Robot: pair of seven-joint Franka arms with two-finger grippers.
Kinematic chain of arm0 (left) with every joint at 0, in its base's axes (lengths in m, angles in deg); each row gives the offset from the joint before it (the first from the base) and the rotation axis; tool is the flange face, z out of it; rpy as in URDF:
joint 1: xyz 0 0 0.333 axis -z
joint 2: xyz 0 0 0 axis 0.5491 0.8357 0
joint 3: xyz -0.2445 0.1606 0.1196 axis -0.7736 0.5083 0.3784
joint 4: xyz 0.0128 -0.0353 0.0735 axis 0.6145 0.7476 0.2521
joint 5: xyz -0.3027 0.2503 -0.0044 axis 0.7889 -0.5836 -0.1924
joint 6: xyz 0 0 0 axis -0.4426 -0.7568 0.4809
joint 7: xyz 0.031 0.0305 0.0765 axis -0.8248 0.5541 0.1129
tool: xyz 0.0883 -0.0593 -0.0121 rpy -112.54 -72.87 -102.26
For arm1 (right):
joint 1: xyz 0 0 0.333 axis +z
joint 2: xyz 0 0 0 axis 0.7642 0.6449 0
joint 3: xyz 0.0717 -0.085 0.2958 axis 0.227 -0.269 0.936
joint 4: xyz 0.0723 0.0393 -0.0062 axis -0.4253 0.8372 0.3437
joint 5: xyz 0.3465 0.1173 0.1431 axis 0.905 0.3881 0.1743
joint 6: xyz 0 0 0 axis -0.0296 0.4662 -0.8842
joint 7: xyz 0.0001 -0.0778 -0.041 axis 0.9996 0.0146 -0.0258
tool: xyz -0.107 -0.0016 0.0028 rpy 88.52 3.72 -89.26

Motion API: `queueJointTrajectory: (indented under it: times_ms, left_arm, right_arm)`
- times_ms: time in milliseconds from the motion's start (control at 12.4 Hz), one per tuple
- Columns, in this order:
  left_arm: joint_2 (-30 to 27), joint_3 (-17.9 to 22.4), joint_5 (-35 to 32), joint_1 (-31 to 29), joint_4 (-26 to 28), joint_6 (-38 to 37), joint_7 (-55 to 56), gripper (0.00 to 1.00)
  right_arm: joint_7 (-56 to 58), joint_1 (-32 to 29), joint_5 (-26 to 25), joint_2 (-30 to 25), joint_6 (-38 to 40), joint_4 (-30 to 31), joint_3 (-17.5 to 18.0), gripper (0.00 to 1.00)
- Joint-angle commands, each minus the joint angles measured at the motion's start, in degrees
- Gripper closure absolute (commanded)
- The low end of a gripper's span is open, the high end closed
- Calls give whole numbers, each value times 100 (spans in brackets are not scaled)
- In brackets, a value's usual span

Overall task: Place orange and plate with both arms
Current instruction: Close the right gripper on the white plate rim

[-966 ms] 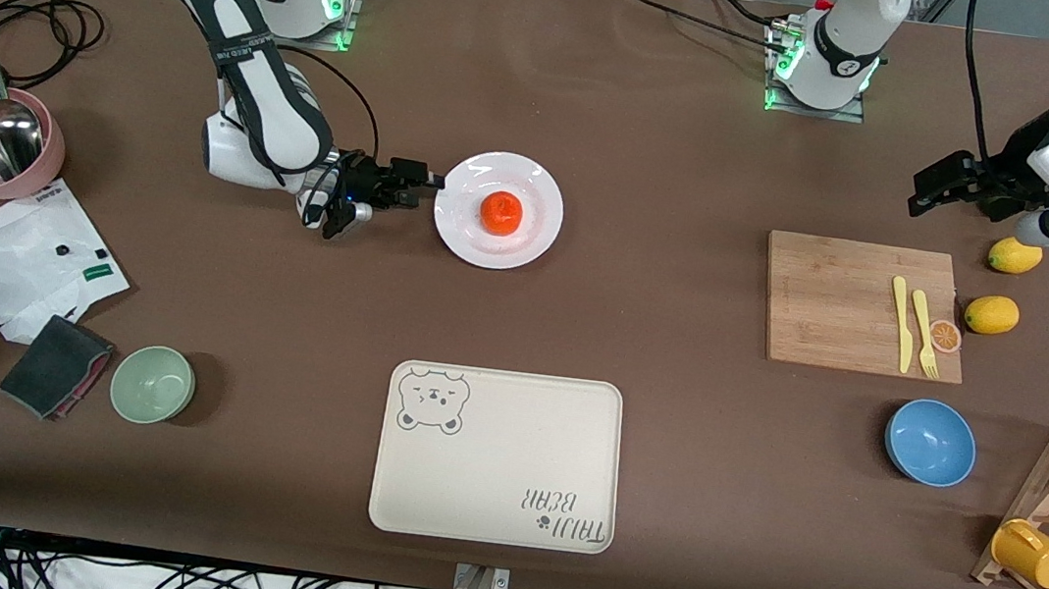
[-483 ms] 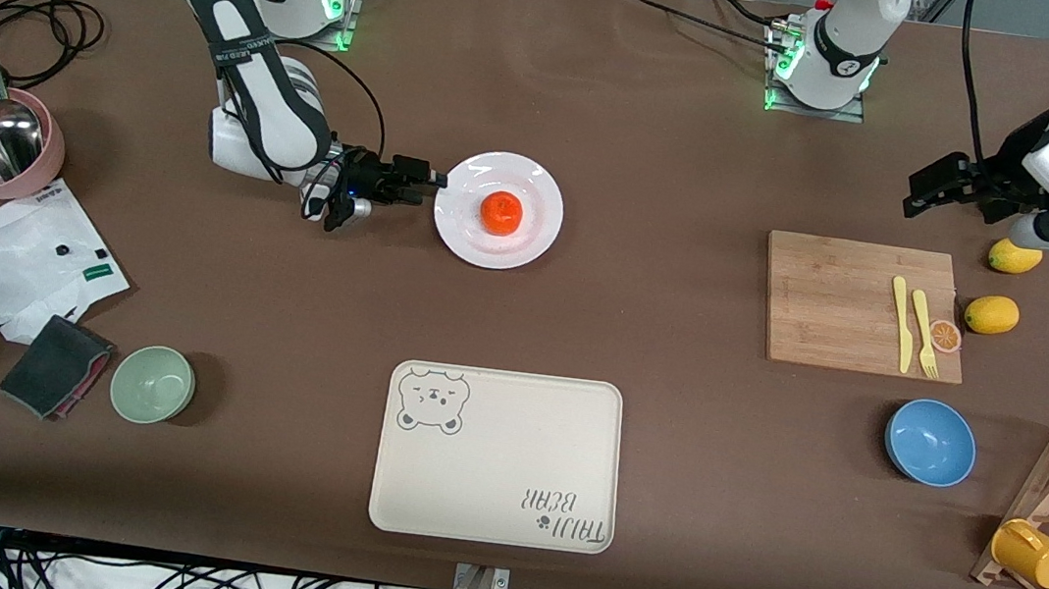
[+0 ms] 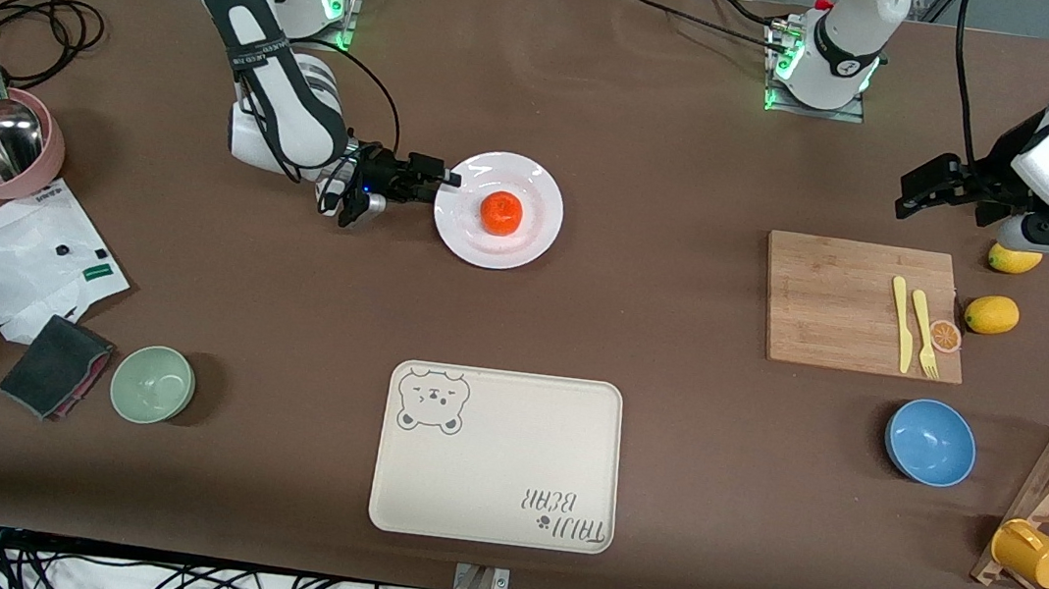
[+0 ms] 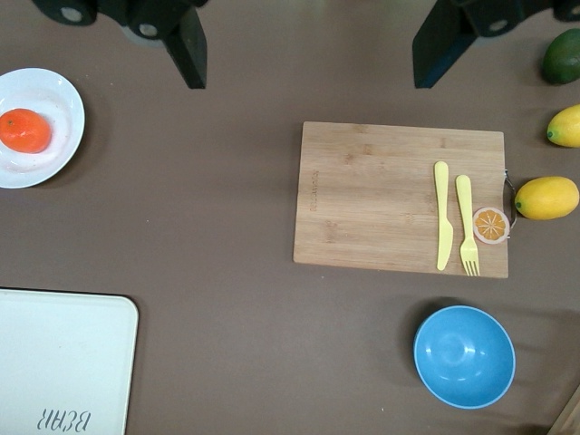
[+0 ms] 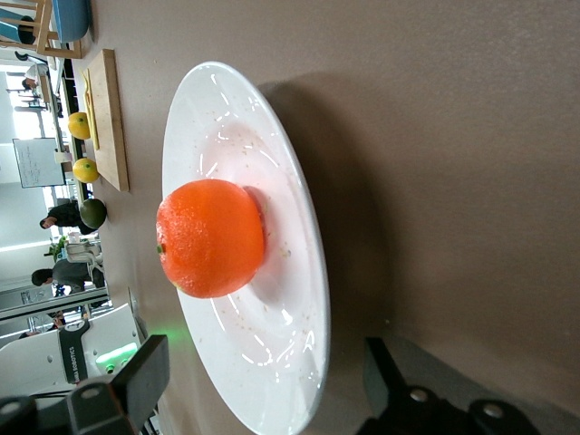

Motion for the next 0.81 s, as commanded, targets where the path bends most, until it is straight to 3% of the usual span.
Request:
queueJointTrajectory:
  times_ms: [0, 322, 483, 725]
  left_arm:
    - [101, 39, 50, 3, -214, -160, -19, 0]
    - [101, 47, 59, -41, -214, -212, -28, 0]
    - [101, 47, 59, -41, -249, -212, -28, 0]
    - [101, 56, 59, -84, -249, -256, -37, 0]
  right_arm:
    - [192, 20, 178, -12, -119, 57, 37, 15]
    - [384, 29, 230, 146, -154, 30, 37, 20]
    - [648, 55, 581, 190, -154, 30, 37, 26]
    - [640, 108, 617, 190, -163, 22, 37, 36]
